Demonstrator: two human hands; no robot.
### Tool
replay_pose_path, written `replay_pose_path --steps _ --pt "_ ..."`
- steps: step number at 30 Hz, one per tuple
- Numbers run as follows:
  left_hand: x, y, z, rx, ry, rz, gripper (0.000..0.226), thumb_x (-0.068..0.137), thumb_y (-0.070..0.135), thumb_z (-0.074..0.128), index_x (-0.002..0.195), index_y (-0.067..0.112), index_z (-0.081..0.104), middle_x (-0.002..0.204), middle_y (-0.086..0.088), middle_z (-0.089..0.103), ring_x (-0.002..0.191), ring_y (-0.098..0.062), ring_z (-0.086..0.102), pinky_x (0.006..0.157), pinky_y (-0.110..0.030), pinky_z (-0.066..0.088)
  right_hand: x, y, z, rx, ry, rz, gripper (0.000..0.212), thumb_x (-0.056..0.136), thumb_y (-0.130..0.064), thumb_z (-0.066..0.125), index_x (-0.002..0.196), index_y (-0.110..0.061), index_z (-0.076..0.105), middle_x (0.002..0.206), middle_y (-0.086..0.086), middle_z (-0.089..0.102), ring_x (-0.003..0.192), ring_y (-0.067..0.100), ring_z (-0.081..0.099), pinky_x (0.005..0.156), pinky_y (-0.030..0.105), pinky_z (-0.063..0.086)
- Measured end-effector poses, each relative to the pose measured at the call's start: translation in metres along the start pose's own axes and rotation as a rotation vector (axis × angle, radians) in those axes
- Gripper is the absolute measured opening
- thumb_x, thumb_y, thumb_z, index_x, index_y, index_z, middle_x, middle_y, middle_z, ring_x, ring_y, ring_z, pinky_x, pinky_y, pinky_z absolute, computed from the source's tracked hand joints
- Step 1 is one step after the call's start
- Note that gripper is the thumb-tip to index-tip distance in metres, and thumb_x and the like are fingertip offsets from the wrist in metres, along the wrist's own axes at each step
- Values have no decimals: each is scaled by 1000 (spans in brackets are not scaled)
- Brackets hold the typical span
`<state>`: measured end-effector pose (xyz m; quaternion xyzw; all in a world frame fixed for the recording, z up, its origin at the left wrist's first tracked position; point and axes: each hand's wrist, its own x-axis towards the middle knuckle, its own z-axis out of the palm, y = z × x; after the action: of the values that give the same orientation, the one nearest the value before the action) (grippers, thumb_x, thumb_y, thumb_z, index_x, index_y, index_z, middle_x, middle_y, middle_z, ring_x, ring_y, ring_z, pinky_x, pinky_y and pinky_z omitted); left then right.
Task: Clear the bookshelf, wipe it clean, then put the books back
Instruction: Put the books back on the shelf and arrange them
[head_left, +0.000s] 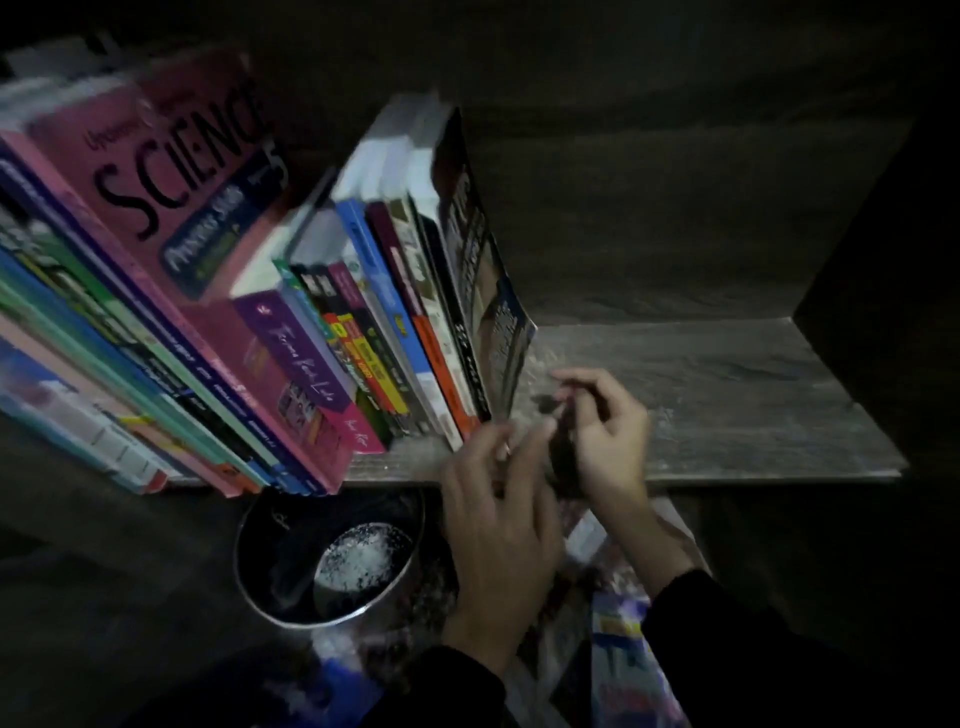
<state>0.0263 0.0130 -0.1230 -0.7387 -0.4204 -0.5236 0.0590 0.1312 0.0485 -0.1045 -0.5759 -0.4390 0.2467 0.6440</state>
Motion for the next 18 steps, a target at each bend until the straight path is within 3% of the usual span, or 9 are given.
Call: replay_pose_path --steps 3,6,8,10,12,13,15,18 --pt "-50 11 13 -162 -271 21 28 88 12 48 115 18 53 108 -5 53 96 -24 54 84 -33 45 -50 42 -49 -244 51 -204 28 83 -5 42 77 -10 68 74 -6 65 70 11 61 67 22 46" --pt "-113 11 43 -161 -517 -72 25 89 18 46 113 19 55 108 -4 57 96 -23 58 81 -32 49 -95 108 -97 -458 41 -110 24 81 -9 40 75 -19 61 72 -7 59 65 9 53 63 19 39" --pt "-160 1 69 -108 -723 -218 34 92 23 40 123 24 53 115 -6 59 101 -23 57 84 -32 46 -118 154 -126 -621 46 104 24 80 -15 42 82 -15 66 76 6 67 70 18 59 64 22 38" --pt "-204 -11 97 3 -948 -287 51 94 29 29 143 26 41 133 -11 54 116 -29 52 95 -34 36 -137 194 -150 -790 -50 357 43 79 -26 42 107 -7 68 98 20 68 90 36 63 76 33 46" --pt "-235 -16 114 -12 -1054 -478 60 92 40 26 147 18 37 147 -13 42 125 -34 49 100 -38 39 -153 221 -162 -873 -175 534 70 81 -48 38 134 -5 53 121 28 58 110 45 54 92 46 44" --pt "-245 -15 118 -49 -1083 -604 66 91 45 29 148 14 33 149 -11 39 127 -34 49 99 -40 43 -158 229 -164 -939 -211 578 80 84 -59 39 140 -3 44 127 31 53 112 48 53 93 48 44" --pt "-267 -12 125 -171 -1148 -808 73 93 46 42 154 18 12 147 -7 43 125 -29 50 97 -40 45 -173 260 -169 -1037 -309 618 89 87 -71 37 141 0 40 129 31 52 107 48 58 86 49 51" --pt "-303 -11 138 -347 -1169 -1009 82 86 46 54 148 46 1 145 -1 44 118 -22 54 93 -42 48 -199 316 -177 -898 -363 960 118 56 -98 40 143 -19 41 136 14 52 115 34 56 96 49 47"
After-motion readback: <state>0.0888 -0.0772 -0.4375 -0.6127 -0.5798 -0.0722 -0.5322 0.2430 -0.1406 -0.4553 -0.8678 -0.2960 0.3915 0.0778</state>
